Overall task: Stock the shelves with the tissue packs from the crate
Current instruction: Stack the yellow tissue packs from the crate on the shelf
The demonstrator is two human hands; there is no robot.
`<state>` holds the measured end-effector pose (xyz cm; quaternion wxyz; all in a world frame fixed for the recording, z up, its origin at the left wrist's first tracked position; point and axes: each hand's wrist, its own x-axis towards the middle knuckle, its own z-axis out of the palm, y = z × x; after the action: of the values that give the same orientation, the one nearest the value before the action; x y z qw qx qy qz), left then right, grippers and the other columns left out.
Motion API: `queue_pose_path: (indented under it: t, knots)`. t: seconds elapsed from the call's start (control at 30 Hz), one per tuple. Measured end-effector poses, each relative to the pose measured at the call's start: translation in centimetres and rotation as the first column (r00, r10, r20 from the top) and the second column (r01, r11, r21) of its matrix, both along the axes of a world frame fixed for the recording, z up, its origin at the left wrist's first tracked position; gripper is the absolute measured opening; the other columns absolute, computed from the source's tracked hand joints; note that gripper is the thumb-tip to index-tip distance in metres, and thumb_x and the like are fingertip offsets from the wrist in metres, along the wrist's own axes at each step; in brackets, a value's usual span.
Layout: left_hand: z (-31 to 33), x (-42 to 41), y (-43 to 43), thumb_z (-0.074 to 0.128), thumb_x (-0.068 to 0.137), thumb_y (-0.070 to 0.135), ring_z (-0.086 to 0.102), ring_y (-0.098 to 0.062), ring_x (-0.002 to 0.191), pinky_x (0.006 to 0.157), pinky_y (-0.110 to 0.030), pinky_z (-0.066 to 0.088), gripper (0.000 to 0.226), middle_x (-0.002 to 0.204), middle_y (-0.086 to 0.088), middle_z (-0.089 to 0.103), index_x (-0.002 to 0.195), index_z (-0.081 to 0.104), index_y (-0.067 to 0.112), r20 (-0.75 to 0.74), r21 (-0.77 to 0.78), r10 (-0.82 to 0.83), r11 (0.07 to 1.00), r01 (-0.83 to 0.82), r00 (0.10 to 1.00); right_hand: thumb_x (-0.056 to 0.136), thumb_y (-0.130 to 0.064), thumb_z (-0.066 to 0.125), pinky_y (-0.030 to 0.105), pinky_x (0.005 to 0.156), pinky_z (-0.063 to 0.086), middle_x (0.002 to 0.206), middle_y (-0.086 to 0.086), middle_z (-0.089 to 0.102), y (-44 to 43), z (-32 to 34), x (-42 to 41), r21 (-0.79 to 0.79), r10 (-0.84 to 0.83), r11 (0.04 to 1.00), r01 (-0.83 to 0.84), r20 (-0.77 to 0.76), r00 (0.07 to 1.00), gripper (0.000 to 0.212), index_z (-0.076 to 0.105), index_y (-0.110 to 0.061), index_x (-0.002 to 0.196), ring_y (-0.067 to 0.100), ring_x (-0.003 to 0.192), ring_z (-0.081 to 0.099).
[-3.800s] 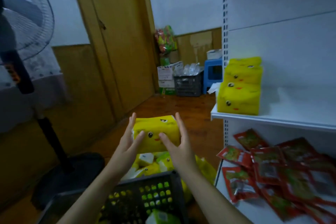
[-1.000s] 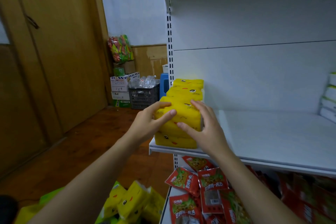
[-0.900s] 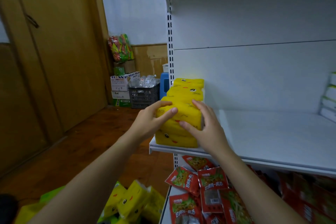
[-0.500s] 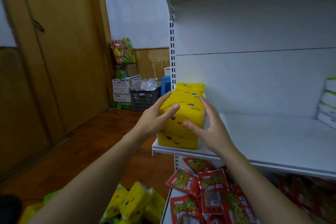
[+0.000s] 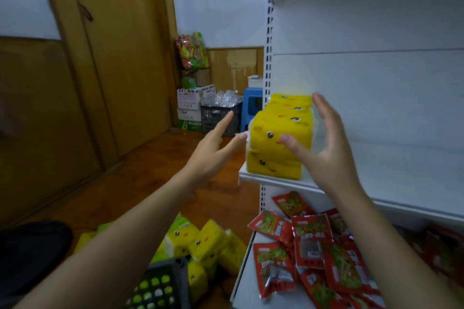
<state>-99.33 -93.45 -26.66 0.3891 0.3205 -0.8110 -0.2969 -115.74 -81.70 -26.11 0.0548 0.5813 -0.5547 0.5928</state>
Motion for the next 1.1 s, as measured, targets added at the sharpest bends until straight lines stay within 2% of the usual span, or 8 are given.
queue_pose_path:
  t: [0.13,0.27,0.43,0.6,0.77,0.9,1.03,1.1]
  knots:
    - [-4.4,5.1,-0.4,0.040,0.077,0.062,0.039,-0.019,0.134,0.108,-0.040,0.037,0.078,0.152,-0.001,0.030,0.147,0.016,0.038,0.031,0.035,0.099,0.994,-0.101,0.995,0.069,-0.058,0.060,0.003,0.104,0.013,0.141,-0.033,0.014,-0.8,-2.2,5.8,0.094,0.197,0.978,-0.187,-0.105,0.975,0.072,0.015,-0.059,0.126,-0.019,0.130,0.012]
    - [-9.2,11.8,-0.6,0.041,0.078,0.062,0.035,-0.018,0.137,0.110,-0.042,0.035,0.077,0.152,0.000,0.030,0.147,0.017,0.037,0.091,0.092,0.220,0.969,-0.228,0.971,0.069,-0.062,0.058,0.022,0.110,0.017,0.144,-0.029,0.013,-3.0,-7.1,12.1,0.300,0.396,0.891,-0.339,-0.153,0.905,0.076,0.008,-0.060,0.126,-0.007,0.136,0.012]
    - [-15.0,22.5,1.1,0.043,0.077,0.059,0.046,-0.017,0.127,0.100,-0.029,0.037,0.079,0.145,-0.007,0.041,0.147,0.021,0.031,0.157,0.152,0.386,0.900,-0.409,0.909,0.066,-0.063,0.060,0.021,0.112,0.015,0.153,-0.012,0.019,-4.5,-14.2,19.4,0.486,0.547,0.757,-0.438,-0.102,0.831,0.088,0.012,-0.045,0.138,0.002,0.140,0.016]
    - [-20.5,30.6,5.0,0.046,0.080,0.053,0.057,-0.011,0.108,0.091,-0.028,0.046,0.069,0.124,-0.002,0.055,0.141,0.036,0.022,0.186,0.186,0.468,0.847,-0.498,0.864,0.073,-0.064,0.060,0.035,0.116,0.018,0.156,-0.010,0.008,-3.9,-21.1,25.9,0.732,0.753,0.567,-0.379,-0.274,0.598,0.094,0.006,-0.036,0.145,0.012,0.143,0.013]
    - [-24.2,36.2,7.2,0.040,0.089,0.050,0.051,-0.003,0.103,0.087,-0.023,0.040,0.056,0.118,0.004,0.055,0.139,0.039,0.025,0.301,0.156,0.512,0.806,-0.571,0.804,0.078,-0.061,0.058,0.030,0.114,0.015,0.157,-0.011,0.004,-4.1,-24.6,29.9,0.843,0.827,0.458,-0.283,-0.287,0.483,0.092,0.000,-0.039,0.146,0.014,0.142,0.014]
    - [-26.2,39.2,7.1,0.030,0.083,0.073,0.043,-0.009,0.124,0.099,-0.026,0.035,0.074,0.138,0.001,0.045,0.143,0.031,0.031,0.494,0.212,0.396,0.808,-0.549,0.774,0.076,-0.060,0.061,0.036,0.115,0.019,0.157,-0.010,0.003,-4.4,-26.6,32.6,0.892,0.858,0.347,-0.288,-0.178,0.483,0.095,0.001,-0.040,0.146,0.019,0.142,0.016]
    - [-27.4,39.3,7.4,0.005,0.045,0.100,0.028,-0.018,0.137,0.109,-0.030,0.023,0.120,0.148,-0.001,0.034,0.146,0.021,0.036,0.710,0.260,0.160,0.845,-0.467,0.685,0.068,-0.065,0.065,0.036,0.116,0.020,0.157,-0.010,0.001,-3.9,-29.2,34.4,0.920,0.850,0.185,-0.345,0.027,0.527,0.101,0.003,-0.043,0.145,0.016,0.143,0.013]
    - [-27.6,39.0,7.5,0.001,0.038,0.101,0.022,-0.017,0.140,0.111,-0.031,0.021,0.127,0.151,0.000,0.031,0.147,0.017,0.038,0.770,0.270,0.078,0.859,-0.434,0.633,0.057,-0.076,0.058,0.034,0.117,0.017,0.156,-0.010,0.002,-3.4,-30.2,34.5,0.908,0.813,0.132,-0.397,0.130,0.568,0.107,0.005,-0.044,0.145,0.011,0.144,0.007]
